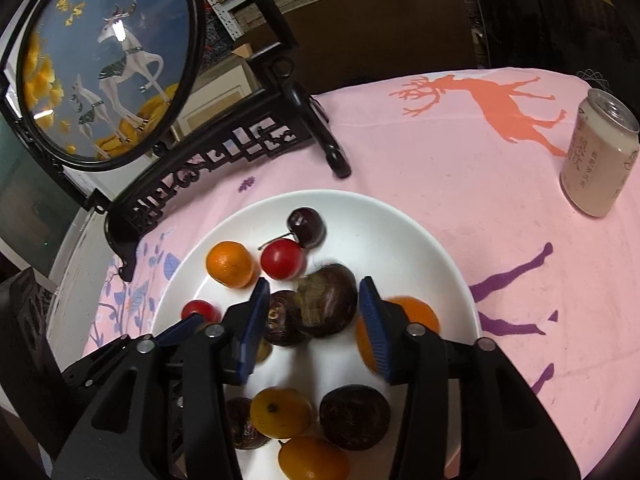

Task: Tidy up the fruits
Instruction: 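Lower the olive-green fruit and dark brown fruits onto the white plate and open both tools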

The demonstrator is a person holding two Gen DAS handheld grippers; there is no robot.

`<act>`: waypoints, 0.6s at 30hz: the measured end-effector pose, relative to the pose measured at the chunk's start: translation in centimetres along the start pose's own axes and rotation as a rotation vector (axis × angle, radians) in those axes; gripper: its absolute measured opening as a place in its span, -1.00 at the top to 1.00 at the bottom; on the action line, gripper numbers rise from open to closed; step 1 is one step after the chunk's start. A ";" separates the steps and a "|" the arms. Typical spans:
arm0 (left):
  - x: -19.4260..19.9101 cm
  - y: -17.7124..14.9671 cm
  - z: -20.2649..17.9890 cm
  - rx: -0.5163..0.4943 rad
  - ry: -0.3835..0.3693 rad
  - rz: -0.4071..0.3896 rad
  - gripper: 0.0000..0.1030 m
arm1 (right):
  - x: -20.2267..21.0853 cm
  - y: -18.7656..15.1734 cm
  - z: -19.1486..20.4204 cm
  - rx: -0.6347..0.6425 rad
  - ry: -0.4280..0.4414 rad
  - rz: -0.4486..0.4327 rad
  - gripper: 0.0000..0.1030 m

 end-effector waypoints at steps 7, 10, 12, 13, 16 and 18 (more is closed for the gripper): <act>0.5 -0.1 -0.2 -0.004 -0.001 -0.010 0.07 | 1.0 0.1 -0.3 0.004 -0.008 -0.045 0.01; 1.3 -0.2 -0.2 0.003 0.013 -0.034 -0.09 | 2.2 -0.1 0.0 0.019 -0.026 -0.079 0.01; 2.1 -0.5 -0.1 0.015 0.006 -0.036 -0.18 | 3.1 -0.6 0.4 0.029 -0.030 -0.094 0.01; 2.6 -0.8 -0.2 0.020 -0.003 -0.039 -0.20 | 3.6 -1.1 0.7 0.036 -0.031 -0.100 0.01; 4.1 -1.5 -0.1 0.038 0.003 -0.062 -0.51 | 4.6 -2.7 1.2 0.053 -0.051 -0.107 0.01; 5.0 -2.5 0.2 0.046 0.044 -0.086 -0.66 | 5.0 -4.0 1.2 0.054 -0.064 -0.105 0.00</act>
Point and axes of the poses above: each gripper's, at about its wrist camera, not at the fingertips, and x roughly against the way its jaws point, z to its left, y to its top, the point moved 8 cm from there along -x, roughly the way its jaws point, and after that the axes turned 13 degrees about z, right-handed, at the moved point
